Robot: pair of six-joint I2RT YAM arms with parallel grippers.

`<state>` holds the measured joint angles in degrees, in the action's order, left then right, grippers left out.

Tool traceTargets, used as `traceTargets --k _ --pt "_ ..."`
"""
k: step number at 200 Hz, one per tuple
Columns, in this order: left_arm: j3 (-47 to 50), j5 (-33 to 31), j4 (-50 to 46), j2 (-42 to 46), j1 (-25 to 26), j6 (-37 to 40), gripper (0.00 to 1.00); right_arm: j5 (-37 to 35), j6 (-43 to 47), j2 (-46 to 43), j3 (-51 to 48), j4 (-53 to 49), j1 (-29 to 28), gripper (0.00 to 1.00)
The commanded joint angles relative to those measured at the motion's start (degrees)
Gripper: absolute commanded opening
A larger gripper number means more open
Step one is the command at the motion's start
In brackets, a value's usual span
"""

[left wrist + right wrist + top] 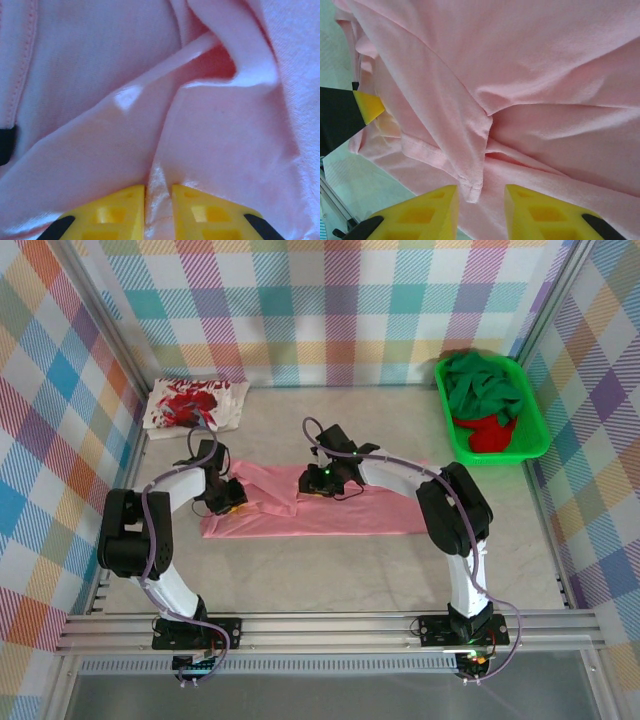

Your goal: Fold and stack the t-shirts

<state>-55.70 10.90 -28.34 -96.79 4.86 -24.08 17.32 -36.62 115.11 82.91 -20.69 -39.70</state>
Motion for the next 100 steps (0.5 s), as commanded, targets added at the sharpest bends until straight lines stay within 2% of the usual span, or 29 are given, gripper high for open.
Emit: traceTargets --k 1,18,43,100 --pt "-0.79 -0.49 -0.95 1.09 0.58 -0.2 0.17 -0.18 1.17 -1.86 -0.95 -0.49 0.45 0.3" --pt "-0.94 -0.78 -1.75 2.4 0.67 -0.27 0.07 -0.09 1.13 -1.82 -1.17 -0.41 0.44 0.3" --pt "-1.58 -1.18 -3.73 3.69 0.67 -0.12 0.0 -0.1 1.03 -1.91 -1.21 -0.41 0.53 0.3" --pt "-0.78 -1.55 -9.15 8.87 0.77 0.04 0.0 -0.14 1.03 -1.91 -1.49 -0.18 0.5 0.31"
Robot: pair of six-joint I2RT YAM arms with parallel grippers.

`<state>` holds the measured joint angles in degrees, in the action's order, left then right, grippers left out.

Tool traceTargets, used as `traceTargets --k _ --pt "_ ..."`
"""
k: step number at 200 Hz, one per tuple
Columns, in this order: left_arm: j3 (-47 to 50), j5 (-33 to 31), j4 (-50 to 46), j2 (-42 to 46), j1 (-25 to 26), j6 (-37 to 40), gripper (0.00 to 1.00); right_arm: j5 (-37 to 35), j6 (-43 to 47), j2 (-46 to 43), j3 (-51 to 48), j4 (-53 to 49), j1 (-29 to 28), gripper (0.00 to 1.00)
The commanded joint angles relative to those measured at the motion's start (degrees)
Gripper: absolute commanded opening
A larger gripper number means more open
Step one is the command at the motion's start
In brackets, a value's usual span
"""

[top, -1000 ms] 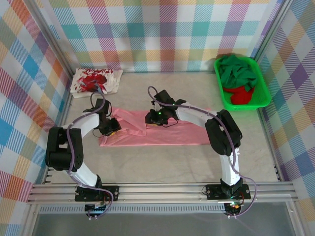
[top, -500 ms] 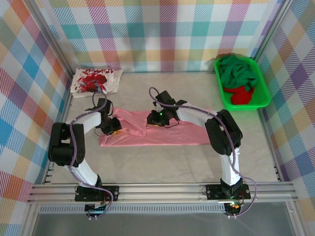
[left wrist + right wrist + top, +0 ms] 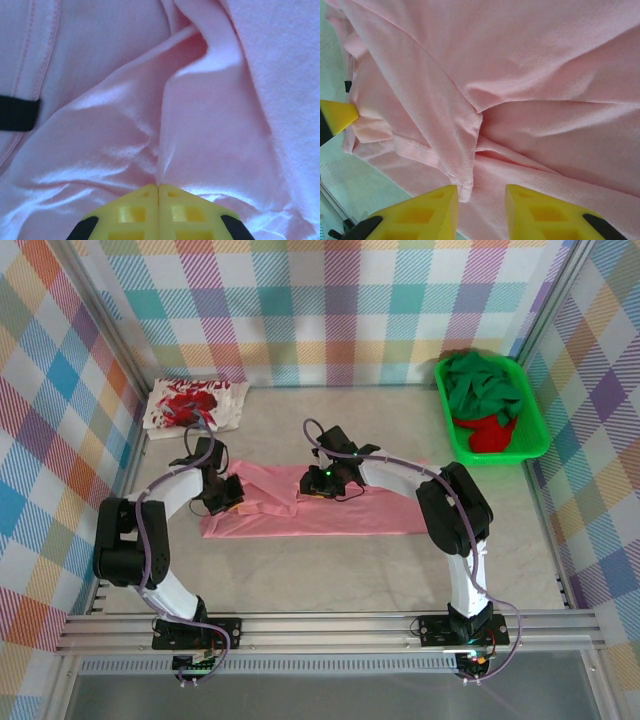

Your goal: Fold and stack the t-shirts

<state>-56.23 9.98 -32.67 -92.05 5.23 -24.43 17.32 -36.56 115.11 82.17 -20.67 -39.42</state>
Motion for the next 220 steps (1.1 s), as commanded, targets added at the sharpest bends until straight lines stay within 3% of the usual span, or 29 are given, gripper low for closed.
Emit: traceTargets --k 1,77,105,148,196,220 --pt "-0.23 -0.69 -4.89 4.23 0.4 0.37 0.0 -0.16 0.96 -1.91 -0.81 -0.18 0.22 0.31" --pt "4.42 -3.22 -7.8 6.36 0.18 0.13 0.0 -0.39 1.61 -2.28 -0.58 -0.39 0.65 0.32" --pt "4.56 -3.18 -7.24 5.84 0.13 -0.18 0.3 -1.97 2.83 -3.24 0.42 -2.14 1.33 0.34" --pt "1.07 -7.48 -4.58 8.91 0.13 -1.57 0.37 -9.52 7.66 -3.44 2.27 -7.01 4.87 0.36" --pt "-5.37 -4.22 3.61 -2.96 1.05 -2.45 0.36 -19.67 13.37 -3.35 1.59 -11.7 11.24 0.13" --pt "-8.35 -2.6 6.07 -8.45 1.17 -2.92 0.35 -20.84 15.58 -2.87 1.74 -13.42 13.33 0.1"
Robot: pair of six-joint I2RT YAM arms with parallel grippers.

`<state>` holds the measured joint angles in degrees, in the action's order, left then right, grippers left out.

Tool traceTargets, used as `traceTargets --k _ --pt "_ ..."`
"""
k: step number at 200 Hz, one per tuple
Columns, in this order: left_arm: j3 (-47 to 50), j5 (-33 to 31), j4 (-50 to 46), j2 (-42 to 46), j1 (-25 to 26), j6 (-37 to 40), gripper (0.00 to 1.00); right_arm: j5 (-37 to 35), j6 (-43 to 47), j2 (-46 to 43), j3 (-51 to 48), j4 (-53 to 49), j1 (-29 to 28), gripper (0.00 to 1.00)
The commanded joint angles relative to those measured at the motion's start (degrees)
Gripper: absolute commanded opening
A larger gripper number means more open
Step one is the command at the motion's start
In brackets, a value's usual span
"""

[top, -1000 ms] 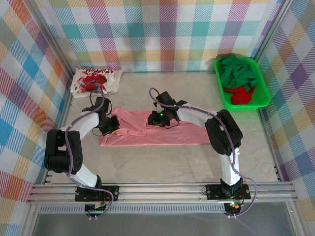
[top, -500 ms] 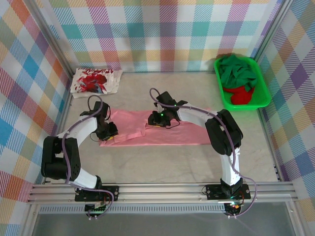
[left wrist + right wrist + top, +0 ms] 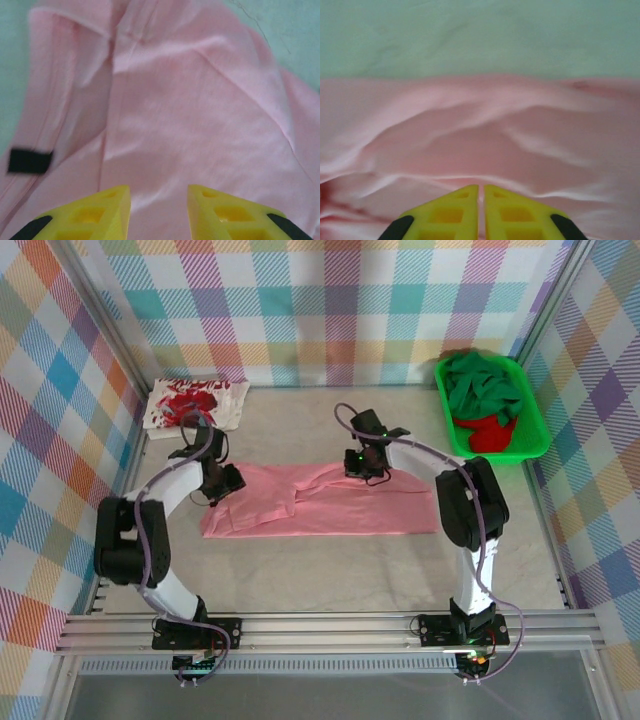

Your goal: Fold and stack the t-shirts

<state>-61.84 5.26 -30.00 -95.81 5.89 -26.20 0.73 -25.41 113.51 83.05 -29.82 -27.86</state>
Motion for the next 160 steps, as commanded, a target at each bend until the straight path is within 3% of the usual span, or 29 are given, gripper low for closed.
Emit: traceTargets --k 1,29,49,68,110,160 --pt "-2.88 2.21 3.47 -4.89 0.52 -1.14 0.35 -4.25 4.51 -1.32 0.79 -4.27 1.76 0.11" --pt "-5.16 2.72 3.8 -8.34 1.05 -1.28 0.33 0.73 9.68 -4.33 -3.64 0.51 1.44 0.17" --pt "-4.9 2.51 3.8 -9.58 1.22 -1.48 0.33 -1.25 11.96 -5.36 -5.89 2.38 0.81 0.23" --pt "-4.73 2.03 3.9 -11.38 1.22 -1.56 0.32 -1.37 12.88 -3.62 -4.5 1.55 0.79 0.22" --pt "-6.59 1.95 5.53 -15.51 1.25 -2.59 0.31 -9.05 9.31 1.04 -0.34 -2.7 1.96 0.21" --pt "-19.4 -0.27 3.04 -24.92 2.62 -2.19 0.3 -7.78 5.99 0.22 -6.02 -4.89 2.39 0.21"
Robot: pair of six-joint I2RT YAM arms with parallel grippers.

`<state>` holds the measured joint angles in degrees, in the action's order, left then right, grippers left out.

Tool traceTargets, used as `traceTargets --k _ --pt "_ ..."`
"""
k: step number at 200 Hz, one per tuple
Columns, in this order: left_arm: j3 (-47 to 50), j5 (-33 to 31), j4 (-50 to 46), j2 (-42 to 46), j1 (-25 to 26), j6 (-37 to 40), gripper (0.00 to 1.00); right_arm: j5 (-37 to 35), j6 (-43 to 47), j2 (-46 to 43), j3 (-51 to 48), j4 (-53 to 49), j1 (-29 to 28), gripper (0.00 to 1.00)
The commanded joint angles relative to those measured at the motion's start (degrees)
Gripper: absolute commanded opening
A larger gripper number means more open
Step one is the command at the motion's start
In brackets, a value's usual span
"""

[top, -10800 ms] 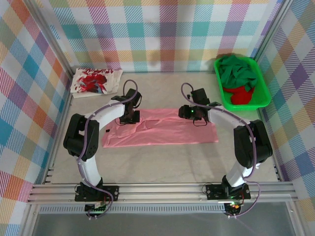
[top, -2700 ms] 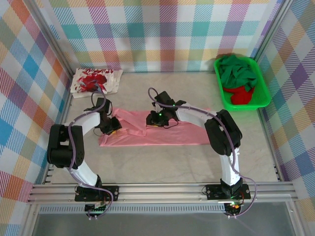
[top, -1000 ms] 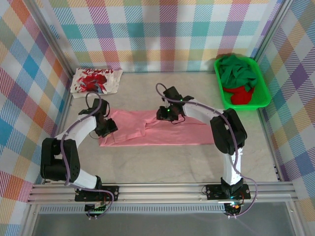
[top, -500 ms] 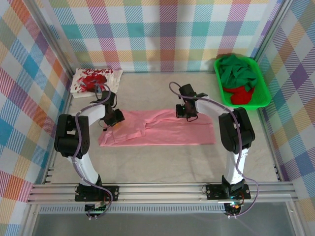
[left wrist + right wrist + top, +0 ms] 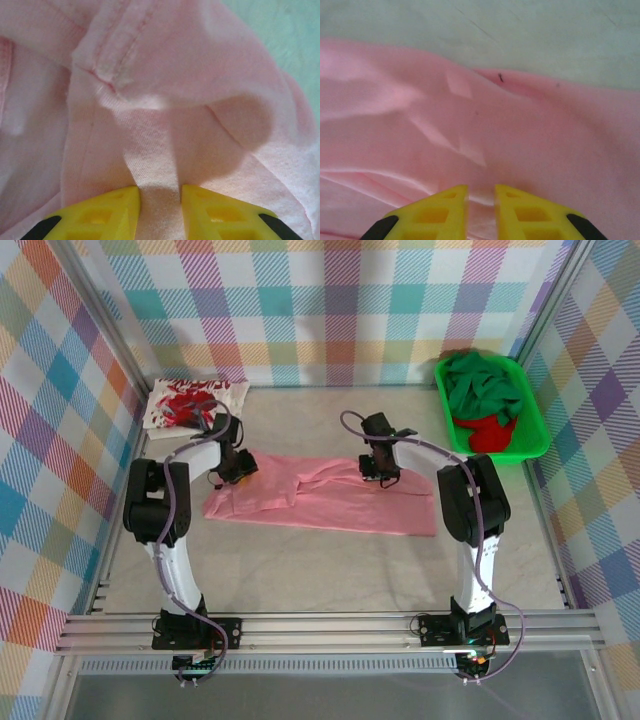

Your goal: Fold and stack the t-shirts

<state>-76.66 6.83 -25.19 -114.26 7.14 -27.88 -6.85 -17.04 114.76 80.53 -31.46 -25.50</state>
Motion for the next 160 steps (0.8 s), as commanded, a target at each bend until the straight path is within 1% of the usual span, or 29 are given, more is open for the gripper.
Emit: traceTargets --k 1,24,50,73,99,109,119,129,146,153,160 --pt "-4.78 -1.92 -1.96 -6.66 1.42 -0.47 0.3 -0.05 -2.47 -1.16 -3.74 -3.3 0.02 0.21" --pt "-14.9 -2.78 -4.93 -12.93 2.28 0.3 0.3 3.14 -4.14 -4.96 -9.16 -4.11 -0.16 0.2" --pt "-30.84 -3.47 -10.27 -22.11 4.03 1.26 0.3 7.28 -5.61 -10.74 -15.94 -3.8 -2.29 0.21" --pt "-44.62 -2.96 -12.36 -30.3 5.83 1.25 0.3 11.68 -7.38 -14.27 -20.75 -2.14 -7.76 0.21" --pt "-63.45 -0.3 -16.03 -41.17 7.7 0.45 0.3 17.26 -11.34 -15.1 -23.9 2.62 -15.46 0.22" --pt "-68.88 1.83 -15.32 -44.16 8.1 0.29 0.3 18.89 -12.34 -14.77 -23.65 4.2 -18.18 0.22" --pt "-71.45 3.48 -12.63 -45.82 8.63 -0.14 0.3 18.92 -12.67 -14.36 -22.17 4.61 -20.66 0.23" --pt "-71.69 6.48 -8.22 -46.14 9.01 -0.25 0.3 18.72 -12.44 -14.03 -20.22 4.61 -22.57 0.24" --pt "-72.37 10.3 -4.35 -46.04 9.47 -0.3 0.3 19.39 -13.18 -15.16 -18.22 5.89 -22.47 0.27" --pt "-72.65 11.65 -4.28 -45.55 9.5 0.24 0.31 19.05 -13.11 -16.24 -17.47 6.44 -22.04 0.27" --pt "-72.75 11.69 -5.14 -44.5 9.39 0.84 0.31 18.57 -12.77 -17.17 -16.61 6.39 -21.31 0.29"
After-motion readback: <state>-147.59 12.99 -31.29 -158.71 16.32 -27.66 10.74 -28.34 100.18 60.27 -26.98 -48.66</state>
